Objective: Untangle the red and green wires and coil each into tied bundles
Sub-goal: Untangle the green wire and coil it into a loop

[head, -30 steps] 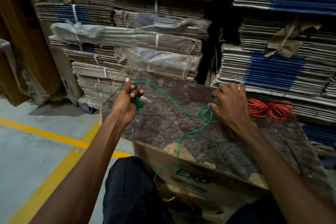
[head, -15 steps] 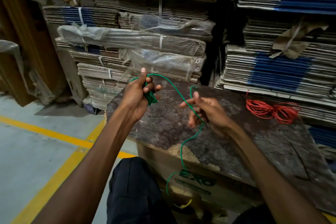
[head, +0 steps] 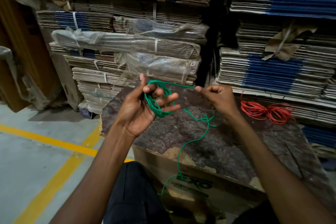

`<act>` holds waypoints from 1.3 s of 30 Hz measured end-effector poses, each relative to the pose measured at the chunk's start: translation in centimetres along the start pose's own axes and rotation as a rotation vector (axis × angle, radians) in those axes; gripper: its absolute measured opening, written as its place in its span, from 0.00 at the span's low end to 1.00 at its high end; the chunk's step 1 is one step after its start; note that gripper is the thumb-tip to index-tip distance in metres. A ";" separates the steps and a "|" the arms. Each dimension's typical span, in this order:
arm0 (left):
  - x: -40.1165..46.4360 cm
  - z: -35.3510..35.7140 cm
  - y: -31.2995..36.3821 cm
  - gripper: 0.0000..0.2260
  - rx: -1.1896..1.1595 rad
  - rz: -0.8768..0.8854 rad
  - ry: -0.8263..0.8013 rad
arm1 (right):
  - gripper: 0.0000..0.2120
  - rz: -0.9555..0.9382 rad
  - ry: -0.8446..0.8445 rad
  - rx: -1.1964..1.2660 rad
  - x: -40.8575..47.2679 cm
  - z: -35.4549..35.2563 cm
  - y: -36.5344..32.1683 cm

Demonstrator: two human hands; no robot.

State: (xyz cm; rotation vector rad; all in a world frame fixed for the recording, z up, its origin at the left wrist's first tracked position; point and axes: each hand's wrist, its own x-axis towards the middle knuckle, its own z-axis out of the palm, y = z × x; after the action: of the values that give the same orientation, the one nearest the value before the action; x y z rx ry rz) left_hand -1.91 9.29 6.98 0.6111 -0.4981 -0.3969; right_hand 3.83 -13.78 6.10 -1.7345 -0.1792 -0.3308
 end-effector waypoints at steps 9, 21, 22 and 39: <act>2.6 1.2 1.8 0.18 -0.022 0.326 0.052 | 0.21 0.215 -0.316 -0.054 -3.9 1.0 2.9; 7.7 1.5 -0.7 0.19 0.941 0.417 0.418 | 0.07 0.194 -0.752 0.110 -6.1 -0.9 1.0; 7.6 1.3 -1.2 0.20 1.105 0.388 0.394 | 0.08 0.180 -0.749 0.106 -6.1 -1.2 0.8; 4.9 -1.1 -3.3 0.21 1.905 -0.076 0.108 | 0.03 -0.165 -0.181 -0.144 -2.3 -5.1 -1.5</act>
State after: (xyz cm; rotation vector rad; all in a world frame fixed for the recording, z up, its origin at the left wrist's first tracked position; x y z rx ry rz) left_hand 1.98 4.87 5.73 2.4693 -0.6526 0.1857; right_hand 0.62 -18.38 7.62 -1.8970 -0.4404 -0.3131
